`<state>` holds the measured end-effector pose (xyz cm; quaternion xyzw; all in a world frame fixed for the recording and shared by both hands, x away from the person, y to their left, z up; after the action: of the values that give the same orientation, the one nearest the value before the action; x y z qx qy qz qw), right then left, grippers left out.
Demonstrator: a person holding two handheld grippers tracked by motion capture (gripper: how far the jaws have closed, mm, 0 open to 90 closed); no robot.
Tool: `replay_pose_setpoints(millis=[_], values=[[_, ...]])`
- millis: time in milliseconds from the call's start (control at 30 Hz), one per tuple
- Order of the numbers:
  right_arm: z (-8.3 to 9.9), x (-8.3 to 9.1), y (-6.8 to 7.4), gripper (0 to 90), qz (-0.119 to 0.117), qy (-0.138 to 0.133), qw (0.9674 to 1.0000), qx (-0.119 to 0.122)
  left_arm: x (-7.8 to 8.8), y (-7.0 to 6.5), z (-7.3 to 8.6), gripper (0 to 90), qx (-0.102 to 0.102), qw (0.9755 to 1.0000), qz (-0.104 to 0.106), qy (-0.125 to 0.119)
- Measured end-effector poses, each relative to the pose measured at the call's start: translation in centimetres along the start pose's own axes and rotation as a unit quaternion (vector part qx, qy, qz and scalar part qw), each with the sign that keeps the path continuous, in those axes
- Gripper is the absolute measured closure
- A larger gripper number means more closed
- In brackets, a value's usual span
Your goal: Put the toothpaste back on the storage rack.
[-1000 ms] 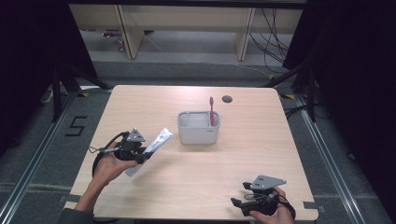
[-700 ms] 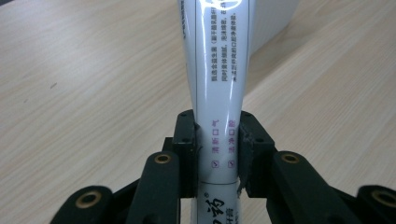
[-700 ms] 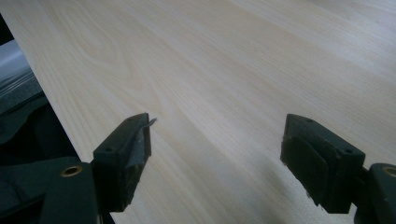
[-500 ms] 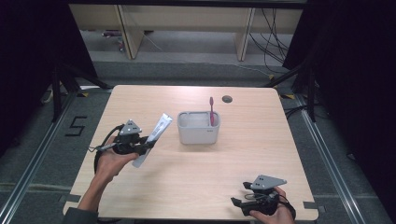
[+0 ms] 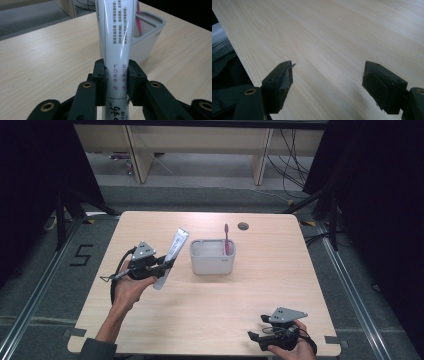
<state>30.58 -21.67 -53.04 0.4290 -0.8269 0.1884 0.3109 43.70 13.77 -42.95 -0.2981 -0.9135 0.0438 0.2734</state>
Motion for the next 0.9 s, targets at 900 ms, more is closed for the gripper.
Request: replay_pose_setpoints(millis=[900], values=[[0.0, 0.0, -0.1, 25.1, -0.003, -0.003, 1.0, -0.005, -2.6, -2.7, -4.5, 71.7, 0.022, 0.9953, 0.016, -0.093]])
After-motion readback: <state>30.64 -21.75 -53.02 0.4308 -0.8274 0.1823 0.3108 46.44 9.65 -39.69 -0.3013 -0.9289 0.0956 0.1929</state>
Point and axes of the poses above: each handheld gripper's, and its own axes: x roughly backward along the jaws, z roughly out of its underside, y roughly to its left, the point moved 5 cm from there along -x, roughly forward along the jaws, and after that the axes turned 12 degrees about x, right-handed, at the moved point
